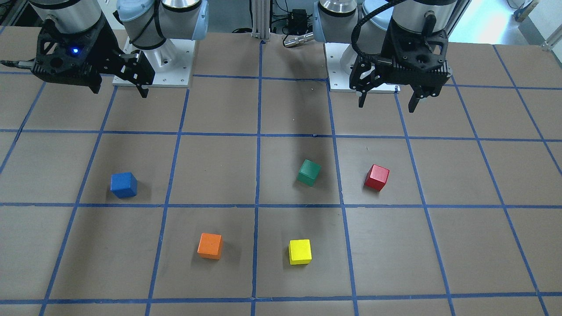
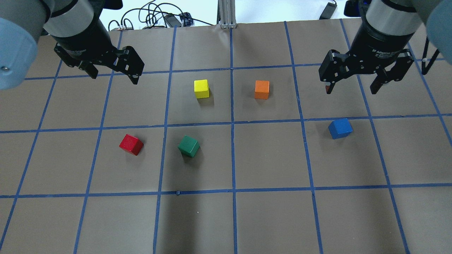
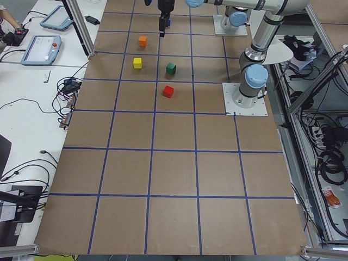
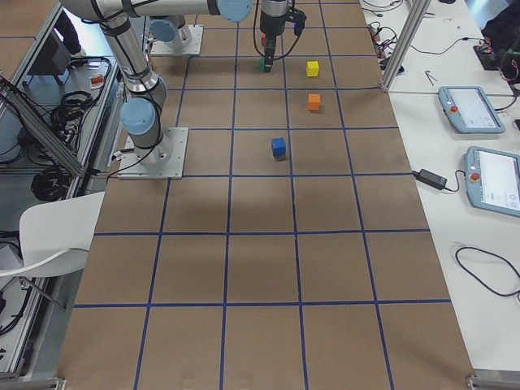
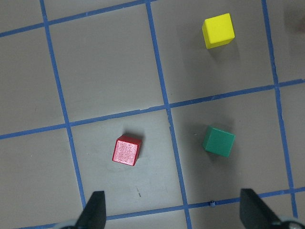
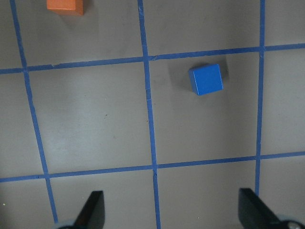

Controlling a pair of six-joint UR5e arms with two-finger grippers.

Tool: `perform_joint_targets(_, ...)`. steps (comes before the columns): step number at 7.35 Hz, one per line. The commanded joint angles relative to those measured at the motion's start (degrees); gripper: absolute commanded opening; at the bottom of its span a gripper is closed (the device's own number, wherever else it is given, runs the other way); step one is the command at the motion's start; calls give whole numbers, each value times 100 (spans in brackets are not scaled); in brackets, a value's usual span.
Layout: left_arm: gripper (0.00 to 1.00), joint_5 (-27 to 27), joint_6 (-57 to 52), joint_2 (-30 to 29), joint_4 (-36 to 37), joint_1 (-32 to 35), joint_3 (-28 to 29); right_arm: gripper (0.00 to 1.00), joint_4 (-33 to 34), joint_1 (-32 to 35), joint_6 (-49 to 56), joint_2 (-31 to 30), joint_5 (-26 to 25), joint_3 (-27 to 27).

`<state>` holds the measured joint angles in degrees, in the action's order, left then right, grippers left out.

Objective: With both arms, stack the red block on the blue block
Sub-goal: 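Move the left gripper down toward the red cube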

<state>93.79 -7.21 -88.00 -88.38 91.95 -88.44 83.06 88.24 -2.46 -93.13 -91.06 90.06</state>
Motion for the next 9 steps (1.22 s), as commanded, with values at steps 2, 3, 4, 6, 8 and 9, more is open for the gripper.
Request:
perform_joint_targets(2,100,-335,140,28,-4,-195,-16,100,-9,0,0,-3,0,11)
perform_joint_targets(3,100,-309,80,28,-38,-222,-24,100,-9,0,0,-12,0,11)
perform_joint_targets(4,100,-309,53,63,-100,-204,-24,100,-9,0,0,-3,0,11)
perform_joint_targets(6,100,-387,70,169,-206,-230,-85,100,-9,0,-9,-3,0,11)
perform_joint_targets(8,100,-300,45,265,-188,-239,-401,100,-9,0,-18,-12,0,11)
perform_joint_targets(9,100,-317,44,257,-179,-300,-446,100,-9,0,-18,-12,0,11)
